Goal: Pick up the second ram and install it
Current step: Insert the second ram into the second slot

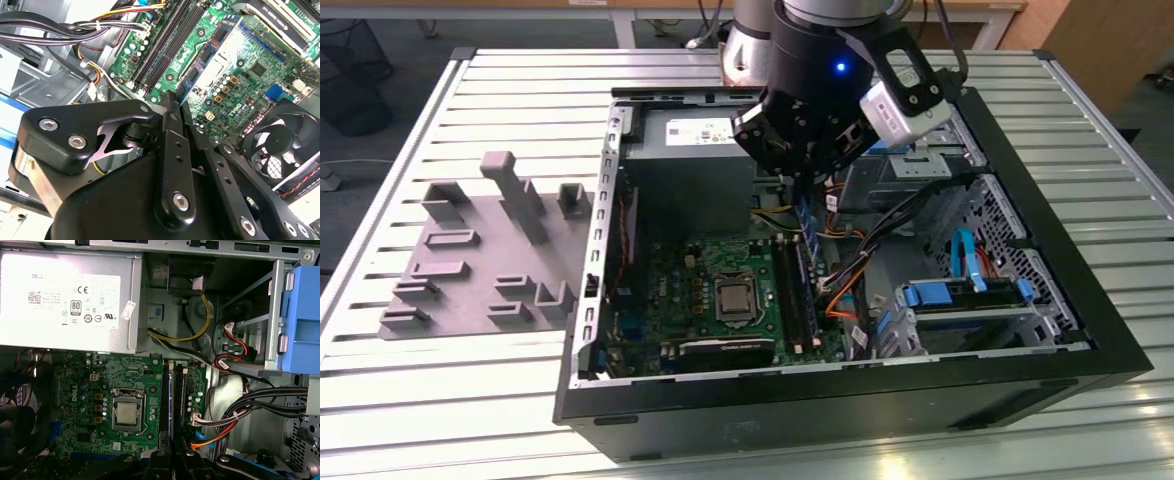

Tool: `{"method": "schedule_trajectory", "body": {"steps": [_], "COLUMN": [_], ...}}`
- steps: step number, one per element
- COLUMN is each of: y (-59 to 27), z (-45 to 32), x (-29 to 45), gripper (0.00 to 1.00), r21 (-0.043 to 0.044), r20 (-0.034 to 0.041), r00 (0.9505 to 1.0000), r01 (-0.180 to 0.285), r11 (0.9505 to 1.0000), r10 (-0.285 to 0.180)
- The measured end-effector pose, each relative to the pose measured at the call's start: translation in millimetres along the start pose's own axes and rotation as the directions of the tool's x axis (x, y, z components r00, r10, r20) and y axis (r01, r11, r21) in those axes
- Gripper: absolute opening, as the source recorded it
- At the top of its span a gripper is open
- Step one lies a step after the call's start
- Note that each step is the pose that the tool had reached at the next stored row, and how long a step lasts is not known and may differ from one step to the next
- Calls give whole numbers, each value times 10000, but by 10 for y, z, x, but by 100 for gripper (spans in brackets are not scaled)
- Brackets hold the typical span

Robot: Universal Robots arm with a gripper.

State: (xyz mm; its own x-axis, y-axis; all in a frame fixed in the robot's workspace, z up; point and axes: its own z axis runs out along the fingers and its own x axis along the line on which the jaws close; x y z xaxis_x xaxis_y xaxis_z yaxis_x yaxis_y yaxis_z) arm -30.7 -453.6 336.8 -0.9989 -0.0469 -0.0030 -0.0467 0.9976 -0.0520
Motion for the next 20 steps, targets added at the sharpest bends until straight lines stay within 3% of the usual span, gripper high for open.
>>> {"method": "schedule_trajectory", "body": {"steps": [11, 20], "y": [-18, -24], "z": [32, 185], "x": [0, 1], "gripper": [14, 14], "r21": [4, 2], "r20": [-1, -6], "r00": [10000, 9999], "r01": [-15, -114], "r11": [10000, 9999], "r10": [15, 114]}}
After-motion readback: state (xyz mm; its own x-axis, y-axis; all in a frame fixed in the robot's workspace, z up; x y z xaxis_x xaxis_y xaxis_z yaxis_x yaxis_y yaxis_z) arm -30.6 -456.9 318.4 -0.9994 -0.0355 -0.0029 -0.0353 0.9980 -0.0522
